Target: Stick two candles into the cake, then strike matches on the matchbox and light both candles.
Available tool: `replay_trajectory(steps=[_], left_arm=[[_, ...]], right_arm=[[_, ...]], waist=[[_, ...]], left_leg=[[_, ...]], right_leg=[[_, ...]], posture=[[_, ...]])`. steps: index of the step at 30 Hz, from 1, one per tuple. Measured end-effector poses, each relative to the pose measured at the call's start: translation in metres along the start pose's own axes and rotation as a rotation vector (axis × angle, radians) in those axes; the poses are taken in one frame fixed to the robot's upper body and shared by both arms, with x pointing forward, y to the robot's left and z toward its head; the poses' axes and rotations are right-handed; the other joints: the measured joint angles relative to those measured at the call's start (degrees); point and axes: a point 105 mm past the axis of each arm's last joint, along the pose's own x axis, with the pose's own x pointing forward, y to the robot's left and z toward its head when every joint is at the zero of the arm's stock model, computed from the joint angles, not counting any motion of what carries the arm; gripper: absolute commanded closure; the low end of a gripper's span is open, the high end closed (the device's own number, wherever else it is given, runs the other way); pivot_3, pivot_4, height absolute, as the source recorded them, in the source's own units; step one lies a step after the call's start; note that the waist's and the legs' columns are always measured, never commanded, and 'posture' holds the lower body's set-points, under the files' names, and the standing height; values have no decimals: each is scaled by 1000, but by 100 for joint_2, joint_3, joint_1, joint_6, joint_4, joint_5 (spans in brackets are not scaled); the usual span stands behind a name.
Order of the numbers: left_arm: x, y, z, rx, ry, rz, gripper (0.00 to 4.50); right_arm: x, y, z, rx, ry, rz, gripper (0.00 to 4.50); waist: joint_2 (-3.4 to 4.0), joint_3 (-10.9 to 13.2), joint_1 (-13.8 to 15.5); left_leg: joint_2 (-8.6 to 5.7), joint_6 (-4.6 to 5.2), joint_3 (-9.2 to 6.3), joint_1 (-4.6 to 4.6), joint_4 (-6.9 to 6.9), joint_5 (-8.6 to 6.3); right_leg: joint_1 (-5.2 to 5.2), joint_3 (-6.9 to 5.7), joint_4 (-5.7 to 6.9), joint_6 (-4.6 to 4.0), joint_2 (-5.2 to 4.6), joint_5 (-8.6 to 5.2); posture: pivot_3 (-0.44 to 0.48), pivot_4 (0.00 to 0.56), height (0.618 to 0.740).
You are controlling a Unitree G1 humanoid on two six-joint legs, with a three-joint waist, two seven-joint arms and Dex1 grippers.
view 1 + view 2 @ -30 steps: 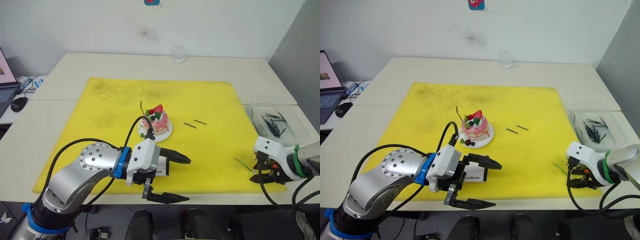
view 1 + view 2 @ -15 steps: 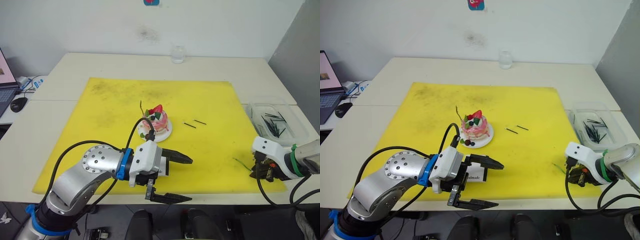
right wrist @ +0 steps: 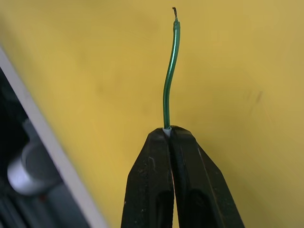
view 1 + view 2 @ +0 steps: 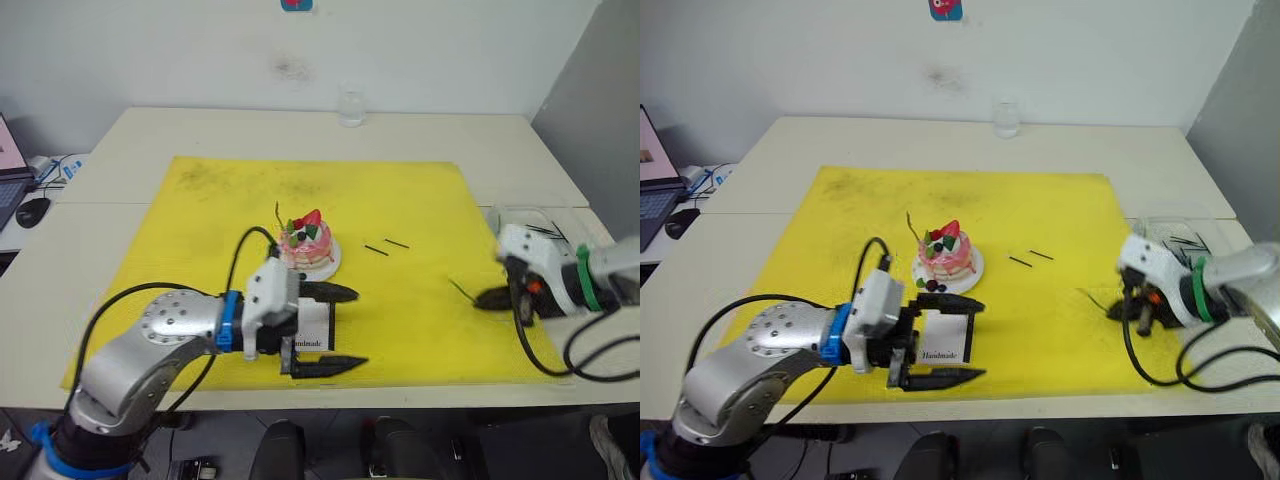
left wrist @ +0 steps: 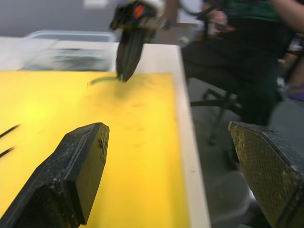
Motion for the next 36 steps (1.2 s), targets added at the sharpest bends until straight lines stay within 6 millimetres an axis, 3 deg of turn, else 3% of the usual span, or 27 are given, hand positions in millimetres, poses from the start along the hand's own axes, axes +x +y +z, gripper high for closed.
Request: replay_trajectory(steps=[2, 7, 10, 13, 18, 25, 36], left_arm=[[-13, 7, 0, -43, -13, 97, 0], [-39, 25, 6, -32, -19, 272, 0], [-52, 34, 4, -19, 7, 333, 0], [-63, 42, 2, -34, 8, 385, 0], [-82, 53, 3, -77, 0, 463, 0], [-81, 51, 8, -90, 5, 416, 0], [-78, 54, 12, -78, 5, 379, 0]], right_arm=[[16, 2, 40, -23, -218, 11, 4432], [53, 12, 108, -14, -613, -1, 4432], [70, 3, 132, 2, -784, -118, 4432], [80, -2, 140, 11, -894, -182, 4432], [116, 16, 140, 39, -1019, -156, 4432], [135, 25, 136, -2, -1057, -161, 4432], [155, 18, 121, 34, -1023, -198, 4432]], waist=[[-10, -4, -44], [-7, -3, -56], [-6, -3, -36], [-9, -4, -10], [-9, -4, -29], [-10, -5, -24], [-9, -4, -31]], left_leg=[[2, 0, -3, -1, 0, 0], [-2, -1, -4, -7, -1, 1], [-7, -1, 5, -8, -1, 1], [-5, -1, 12, -9, 0, 1], [-2, -1, 9, -8, -2, 1], [2, -1, 7, -3, -2, 1], [6, -1, 7, -2, -3, 1]], right_leg=[[0, 5, 4, -1, 0, 1], [-4, 0, 5, -1, 0, 1], [-5, 5, 3, -1, -6, 1], [-5, 15, -4, 5, -14, 5], [-7, 9, 1, 4, -13, 6], [-6, 8, 5, -8, -13, 13], [-8, 13, 4, -13, -11, 16]], posture=[[0, 150, 740], [0, 150, 740], [0, 150, 740], [0, 150, 740], [0, 150, 740], [0, 150, 740], [0, 150, 740]])
